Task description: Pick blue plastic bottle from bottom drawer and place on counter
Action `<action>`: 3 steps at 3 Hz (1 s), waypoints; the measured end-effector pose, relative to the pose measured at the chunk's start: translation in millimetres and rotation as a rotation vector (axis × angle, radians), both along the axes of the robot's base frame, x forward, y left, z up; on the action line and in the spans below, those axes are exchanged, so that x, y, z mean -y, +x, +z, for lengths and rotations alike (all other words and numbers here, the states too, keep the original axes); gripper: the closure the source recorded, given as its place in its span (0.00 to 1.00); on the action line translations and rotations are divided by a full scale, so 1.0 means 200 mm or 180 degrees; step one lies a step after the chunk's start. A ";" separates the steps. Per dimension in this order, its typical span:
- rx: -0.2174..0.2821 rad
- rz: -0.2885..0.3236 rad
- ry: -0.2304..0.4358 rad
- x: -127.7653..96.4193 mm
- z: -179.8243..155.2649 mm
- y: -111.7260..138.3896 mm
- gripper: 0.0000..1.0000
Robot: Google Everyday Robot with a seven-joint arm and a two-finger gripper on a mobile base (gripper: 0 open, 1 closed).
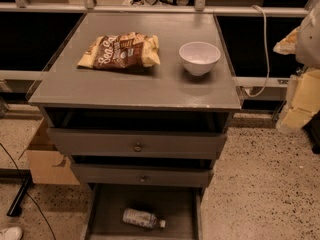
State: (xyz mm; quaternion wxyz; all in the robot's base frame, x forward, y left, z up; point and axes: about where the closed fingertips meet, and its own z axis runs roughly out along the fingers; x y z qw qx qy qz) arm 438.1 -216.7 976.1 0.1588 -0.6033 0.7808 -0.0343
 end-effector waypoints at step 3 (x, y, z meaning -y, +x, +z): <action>0.0023 0.0050 0.0177 -0.01 -0.21 0.06 0.00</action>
Offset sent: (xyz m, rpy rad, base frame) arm 0.0165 0.0006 -0.0530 0.0607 0.0076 0.0157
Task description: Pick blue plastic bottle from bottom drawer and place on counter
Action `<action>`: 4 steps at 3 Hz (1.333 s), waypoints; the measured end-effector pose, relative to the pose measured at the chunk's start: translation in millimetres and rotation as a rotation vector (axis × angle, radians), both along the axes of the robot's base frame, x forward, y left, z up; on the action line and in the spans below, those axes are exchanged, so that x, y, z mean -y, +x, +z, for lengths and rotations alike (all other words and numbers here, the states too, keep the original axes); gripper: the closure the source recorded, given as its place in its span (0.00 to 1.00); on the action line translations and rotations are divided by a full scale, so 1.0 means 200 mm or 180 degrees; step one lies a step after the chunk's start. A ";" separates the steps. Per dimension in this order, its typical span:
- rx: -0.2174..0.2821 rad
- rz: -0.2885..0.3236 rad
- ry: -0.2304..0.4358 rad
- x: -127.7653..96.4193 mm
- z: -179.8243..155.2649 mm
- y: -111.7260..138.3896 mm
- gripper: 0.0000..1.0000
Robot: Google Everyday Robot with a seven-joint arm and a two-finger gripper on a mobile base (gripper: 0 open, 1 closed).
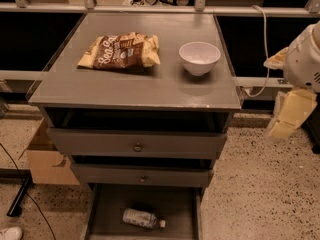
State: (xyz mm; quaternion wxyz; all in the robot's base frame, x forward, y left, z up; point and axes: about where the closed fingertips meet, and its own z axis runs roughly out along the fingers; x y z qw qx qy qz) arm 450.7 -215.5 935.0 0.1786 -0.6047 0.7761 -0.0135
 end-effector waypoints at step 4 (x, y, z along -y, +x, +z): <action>-0.0130 0.0225 0.0420 -0.15 -0.33 -0.33 0.00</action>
Offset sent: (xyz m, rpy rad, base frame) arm 0.0020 -0.0032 -0.0174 0.0385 0.0150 0.0070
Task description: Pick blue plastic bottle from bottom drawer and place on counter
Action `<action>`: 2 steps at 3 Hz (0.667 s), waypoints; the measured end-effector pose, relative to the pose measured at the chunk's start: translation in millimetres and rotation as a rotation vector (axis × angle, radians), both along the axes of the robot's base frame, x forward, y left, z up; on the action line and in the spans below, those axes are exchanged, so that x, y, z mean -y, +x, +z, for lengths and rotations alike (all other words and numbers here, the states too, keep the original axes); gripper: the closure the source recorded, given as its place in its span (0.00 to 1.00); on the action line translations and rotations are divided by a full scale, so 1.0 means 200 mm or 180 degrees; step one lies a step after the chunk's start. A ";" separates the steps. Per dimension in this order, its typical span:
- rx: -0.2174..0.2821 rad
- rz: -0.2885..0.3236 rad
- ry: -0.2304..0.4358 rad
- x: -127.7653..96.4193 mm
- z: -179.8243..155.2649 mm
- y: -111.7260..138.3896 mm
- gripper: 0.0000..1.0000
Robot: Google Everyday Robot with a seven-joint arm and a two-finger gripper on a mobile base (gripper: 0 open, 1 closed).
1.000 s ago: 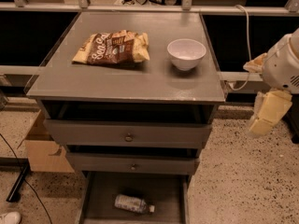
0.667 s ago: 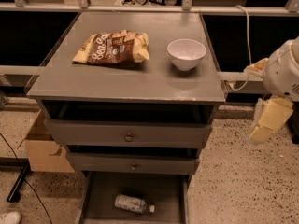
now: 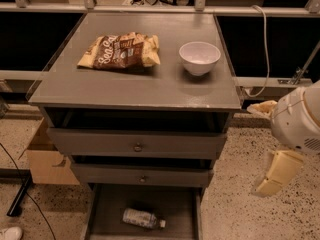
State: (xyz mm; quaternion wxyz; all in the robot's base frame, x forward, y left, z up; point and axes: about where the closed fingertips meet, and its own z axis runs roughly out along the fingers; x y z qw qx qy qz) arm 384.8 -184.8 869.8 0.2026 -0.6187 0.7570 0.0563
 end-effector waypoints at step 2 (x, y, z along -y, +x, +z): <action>0.0003 0.0106 0.0096 -0.10 -0.12 -0.09 0.00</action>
Offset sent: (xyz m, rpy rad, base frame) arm -0.0480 0.0465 -0.0637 0.0724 0.0035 0.0858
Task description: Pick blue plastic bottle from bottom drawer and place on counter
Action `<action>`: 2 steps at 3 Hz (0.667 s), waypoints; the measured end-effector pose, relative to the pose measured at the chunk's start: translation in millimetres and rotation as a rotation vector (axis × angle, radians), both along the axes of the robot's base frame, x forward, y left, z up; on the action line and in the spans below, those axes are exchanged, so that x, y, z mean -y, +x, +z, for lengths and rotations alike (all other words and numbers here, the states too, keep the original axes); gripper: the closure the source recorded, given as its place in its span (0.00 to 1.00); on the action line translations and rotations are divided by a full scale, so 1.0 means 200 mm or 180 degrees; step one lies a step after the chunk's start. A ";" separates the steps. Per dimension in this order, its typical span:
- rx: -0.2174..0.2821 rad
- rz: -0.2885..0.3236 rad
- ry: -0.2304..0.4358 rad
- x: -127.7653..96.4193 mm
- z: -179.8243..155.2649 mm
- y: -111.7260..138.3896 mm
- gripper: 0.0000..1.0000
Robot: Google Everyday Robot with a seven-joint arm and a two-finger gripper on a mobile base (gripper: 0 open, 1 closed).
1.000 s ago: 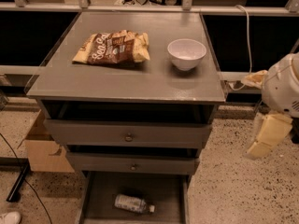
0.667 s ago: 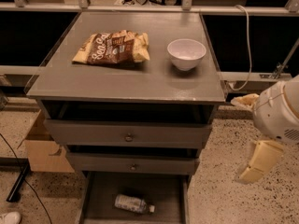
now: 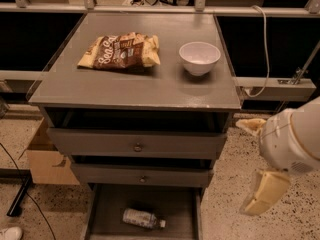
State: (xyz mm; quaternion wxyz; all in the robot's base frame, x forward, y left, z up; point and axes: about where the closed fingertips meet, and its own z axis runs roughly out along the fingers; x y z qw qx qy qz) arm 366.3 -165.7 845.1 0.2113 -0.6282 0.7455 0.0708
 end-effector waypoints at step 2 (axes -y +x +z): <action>-0.0138 0.0183 0.0179 -0.18 -0.22 -0.13 0.00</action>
Offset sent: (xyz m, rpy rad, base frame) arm -0.0401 0.0554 -0.0695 0.1024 0.0937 0.0886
